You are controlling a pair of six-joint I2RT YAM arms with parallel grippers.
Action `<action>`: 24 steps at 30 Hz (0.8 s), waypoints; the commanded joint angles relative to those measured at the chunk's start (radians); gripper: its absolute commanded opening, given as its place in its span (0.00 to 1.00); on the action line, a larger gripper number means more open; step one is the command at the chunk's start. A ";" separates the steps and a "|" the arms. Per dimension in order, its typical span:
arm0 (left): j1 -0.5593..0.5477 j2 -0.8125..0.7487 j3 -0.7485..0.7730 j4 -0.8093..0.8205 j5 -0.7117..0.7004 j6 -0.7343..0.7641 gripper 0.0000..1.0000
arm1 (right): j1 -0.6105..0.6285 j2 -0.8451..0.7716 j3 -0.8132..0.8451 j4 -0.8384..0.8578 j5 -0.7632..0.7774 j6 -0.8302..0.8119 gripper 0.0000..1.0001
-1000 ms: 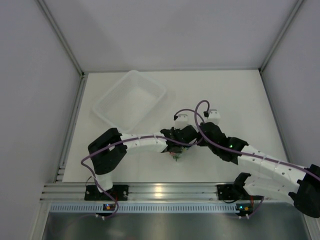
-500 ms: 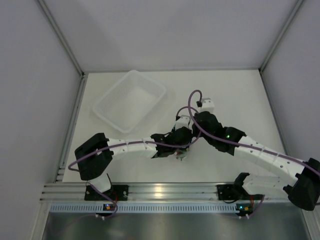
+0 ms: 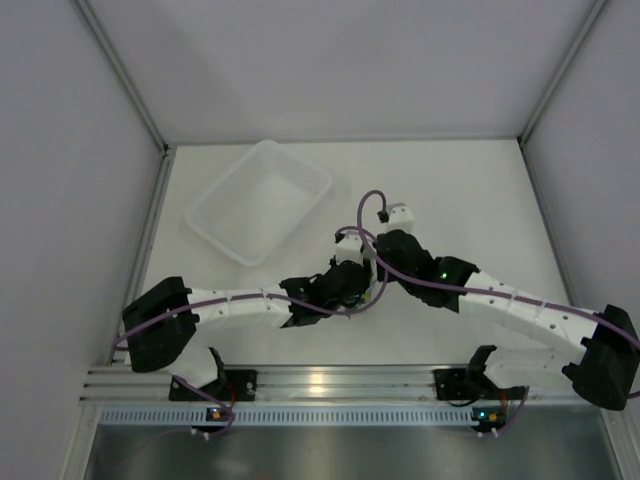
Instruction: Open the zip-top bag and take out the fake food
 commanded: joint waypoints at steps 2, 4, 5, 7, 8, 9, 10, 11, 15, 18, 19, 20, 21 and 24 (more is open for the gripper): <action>-0.015 -0.090 -0.047 0.147 -0.042 0.013 0.00 | 0.001 0.003 0.027 0.013 0.099 -0.016 0.00; -0.013 -0.113 -0.076 0.144 -0.088 -0.021 0.00 | 0.002 -0.012 0.017 0.041 0.057 -0.013 0.00; -0.013 -0.119 -0.082 0.140 -0.143 -0.036 0.00 | 0.001 -0.023 0.008 0.055 0.037 -0.013 0.00; -0.012 -0.129 -0.089 0.127 -0.189 -0.077 0.00 | 0.012 -0.049 -0.013 0.096 -0.004 -0.011 0.00; -0.012 -0.127 -0.080 0.111 -0.223 -0.088 0.00 | 0.022 -0.057 -0.013 0.099 -0.004 -0.011 0.00; -0.010 -0.120 -0.063 0.091 -0.241 -0.117 0.00 | 0.038 -0.054 -0.004 0.102 0.006 -0.010 0.00; -0.007 -0.101 -0.044 0.069 -0.254 -0.131 0.00 | 0.077 -0.051 0.004 0.101 0.041 -0.006 0.00; -0.004 -0.089 0.001 0.049 -0.261 -0.143 0.00 | 0.097 -0.043 0.014 0.084 0.065 -0.003 0.00; 0.001 -0.047 0.083 -0.025 -0.310 -0.182 0.00 | 0.192 0.006 0.054 0.055 0.146 0.015 0.00; 0.002 -0.046 0.111 -0.025 -0.335 -0.188 0.00 | 0.213 0.032 0.057 0.043 0.169 0.030 0.00; 0.002 -0.049 0.115 -0.055 -0.340 -0.194 0.00 | 0.217 0.035 0.054 0.039 0.178 0.035 0.00; 0.002 -0.050 0.118 -0.057 -0.334 -0.194 0.00 | 0.219 0.035 0.051 0.042 0.183 0.037 0.00; 0.007 -0.055 0.120 -0.057 -0.321 -0.194 0.00 | 0.219 0.035 0.044 0.042 0.192 0.041 0.00; 0.016 -0.076 0.106 -0.055 -0.291 -0.220 0.00 | 0.219 0.021 0.027 0.052 0.220 0.046 0.00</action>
